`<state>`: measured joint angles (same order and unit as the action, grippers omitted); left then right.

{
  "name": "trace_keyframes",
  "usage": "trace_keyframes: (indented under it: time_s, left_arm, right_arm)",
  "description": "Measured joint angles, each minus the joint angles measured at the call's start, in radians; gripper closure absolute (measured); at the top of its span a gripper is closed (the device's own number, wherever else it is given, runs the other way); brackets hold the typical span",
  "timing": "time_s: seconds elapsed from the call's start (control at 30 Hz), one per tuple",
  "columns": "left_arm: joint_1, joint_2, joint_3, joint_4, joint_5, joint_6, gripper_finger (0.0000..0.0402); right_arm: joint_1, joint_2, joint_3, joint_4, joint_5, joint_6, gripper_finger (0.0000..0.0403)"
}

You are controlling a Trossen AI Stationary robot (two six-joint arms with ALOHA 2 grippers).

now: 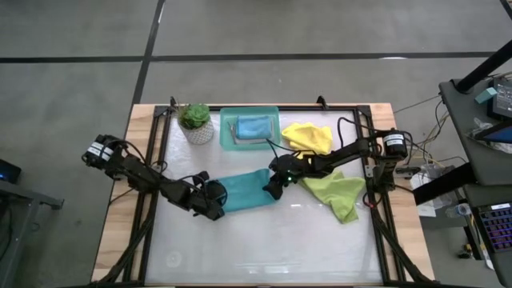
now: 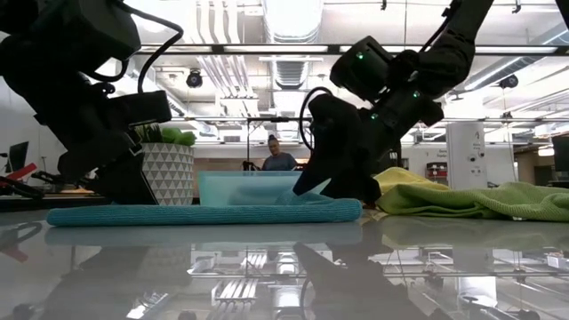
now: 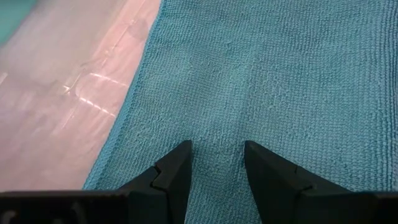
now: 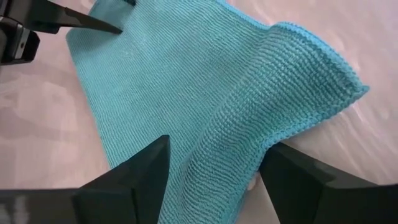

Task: Fold microfiber towels
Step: Fold the light blue microfiber cloth

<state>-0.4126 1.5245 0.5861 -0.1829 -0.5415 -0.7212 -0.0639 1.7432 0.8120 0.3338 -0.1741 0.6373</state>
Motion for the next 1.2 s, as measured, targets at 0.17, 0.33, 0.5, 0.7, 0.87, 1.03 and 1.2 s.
trace_keyframes:
  time_s: [0.17, 0.33, 0.5, 0.7, 0.87, 1.03, 1.2]
  left_arm:
    - [0.000, 0.000, 0.000, 0.001, -0.001, 0.000, 0.0267]
    - [0.000, 0.000, -0.001, 0.002, -0.002, 0.000, 0.0267]
    - [-0.001, -0.005, 0.004, -0.020, 0.001, 0.005, 0.0267]
    - [-0.005, -0.092, 0.013, -0.159, 0.055, 0.005, 0.0267]
    - [-0.008, -0.176, 0.009, -0.228, 0.058, 0.005, 0.0267]
    - [-0.009, -0.200, -0.007, -0.218, 0.060, -0.002, 0.0267]
    - [-0.021, -0.163, -0.028, -0.169, 0.071, -0.006, 0.0267]
  right_arm:
    - [0.000, 0.000, 0.000, -0.003, 0.001, -0.011, 0.0235]
    - [0.000, 0.000, 0.000, 0.010, 0.001, -0.053, 0.0377]
    - [-0.001, -0.005, 0.000, 0.008, -0.024, -0.034, 0.0391]
    - [-0.022, -0.074, 0.050, -0.162, -0.035, -0.057, 0.0393]
    - [-0.042, -0.101, 0.201, -0.500, -0.016, -0.156, 0.0393]
    - [-0.048, -0.082, 0.386, -0.849, 0.125, -0.225, 0.0393]
    - [-0.045, -0.052, 0.521, -0.987, 0.201, -0.230, 0.0392]
